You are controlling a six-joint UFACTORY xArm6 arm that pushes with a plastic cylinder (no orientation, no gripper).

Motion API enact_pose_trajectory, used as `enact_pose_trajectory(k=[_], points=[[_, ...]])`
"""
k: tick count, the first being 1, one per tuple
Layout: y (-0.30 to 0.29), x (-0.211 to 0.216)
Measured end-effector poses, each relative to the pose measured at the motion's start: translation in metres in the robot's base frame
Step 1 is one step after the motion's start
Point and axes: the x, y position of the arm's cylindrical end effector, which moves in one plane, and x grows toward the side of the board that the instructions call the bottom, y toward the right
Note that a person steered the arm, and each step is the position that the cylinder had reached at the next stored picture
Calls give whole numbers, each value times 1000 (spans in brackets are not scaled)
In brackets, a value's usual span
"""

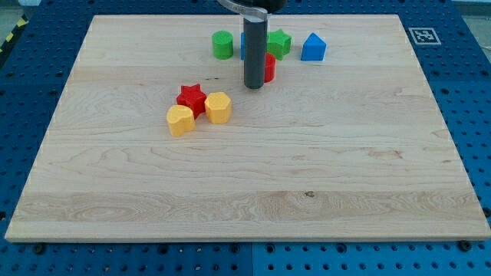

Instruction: Place the red circle at the bottom right of the green star

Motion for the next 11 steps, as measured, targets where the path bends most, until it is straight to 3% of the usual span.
enact_pose_trajectory(k=[2,6,11], points=[[-32,-17],[-29,-38],[-5,-26]])
